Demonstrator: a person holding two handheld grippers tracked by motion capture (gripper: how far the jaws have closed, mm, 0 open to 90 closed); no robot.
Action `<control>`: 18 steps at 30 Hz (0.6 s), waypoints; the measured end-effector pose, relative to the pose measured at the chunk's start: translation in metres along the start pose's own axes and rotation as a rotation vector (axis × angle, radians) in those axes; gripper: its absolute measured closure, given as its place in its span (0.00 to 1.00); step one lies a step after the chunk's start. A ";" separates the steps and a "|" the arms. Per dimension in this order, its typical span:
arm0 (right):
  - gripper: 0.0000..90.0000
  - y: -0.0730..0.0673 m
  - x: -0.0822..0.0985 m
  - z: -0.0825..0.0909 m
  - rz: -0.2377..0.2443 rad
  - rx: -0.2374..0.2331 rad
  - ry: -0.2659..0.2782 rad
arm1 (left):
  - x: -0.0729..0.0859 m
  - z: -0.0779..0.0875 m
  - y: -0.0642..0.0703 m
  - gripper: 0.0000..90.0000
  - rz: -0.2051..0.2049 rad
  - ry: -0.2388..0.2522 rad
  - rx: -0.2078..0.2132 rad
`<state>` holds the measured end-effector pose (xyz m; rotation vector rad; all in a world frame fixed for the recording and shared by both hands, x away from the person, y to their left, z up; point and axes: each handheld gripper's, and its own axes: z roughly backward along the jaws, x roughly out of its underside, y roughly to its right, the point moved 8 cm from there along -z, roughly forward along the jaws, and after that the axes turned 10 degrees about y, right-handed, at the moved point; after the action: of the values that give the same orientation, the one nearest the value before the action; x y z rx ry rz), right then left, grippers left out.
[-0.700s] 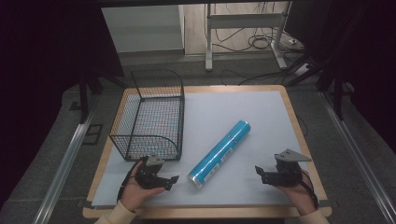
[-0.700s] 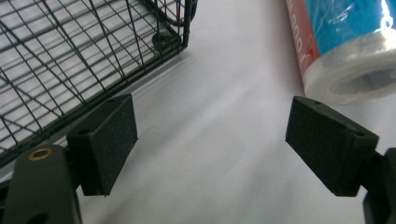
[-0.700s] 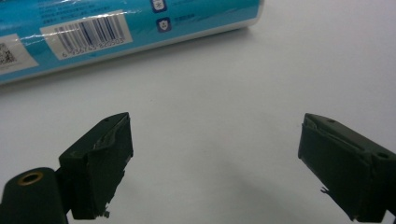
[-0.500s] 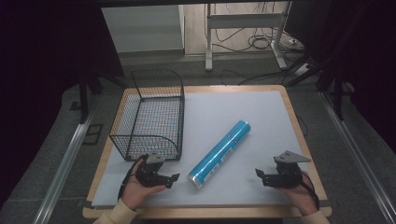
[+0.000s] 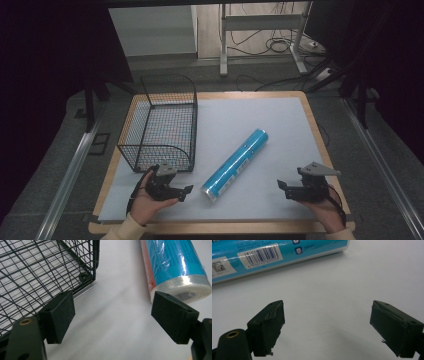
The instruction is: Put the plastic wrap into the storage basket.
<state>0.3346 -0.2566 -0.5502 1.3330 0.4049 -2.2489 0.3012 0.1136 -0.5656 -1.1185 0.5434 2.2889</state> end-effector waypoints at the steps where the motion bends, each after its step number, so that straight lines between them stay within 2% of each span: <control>1: 0.14 0.000 0.000 0.000 0.000 0.000 0.000 | 0.000 -0.001 0.000 0.21 -0.003 -0.002 0.002; 6: 0.14 0.001 0.000 -0.002 -0.032 -0.007 -0.002 | -0.002 0.001 0.001 0.21 -0.005 0.001 0.004; 10: 0.14 0.000 0.000 -0.001 -0.039 -0.005 -0.002 | -0.004 0.003 0.005 0.21 0.001 0.004 0.008; 18: 0.14 -0.001 0.003 -0.003 -0.032 -0.004 -0.013 | -0.029 0.011 0.022 0.21 -0.021 0.005 0.030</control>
<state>0.3355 -0.2551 -0.5541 1.3176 0.4286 -2.2805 0.2960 0.0939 -0.5329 -1.1106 0.5631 2.2537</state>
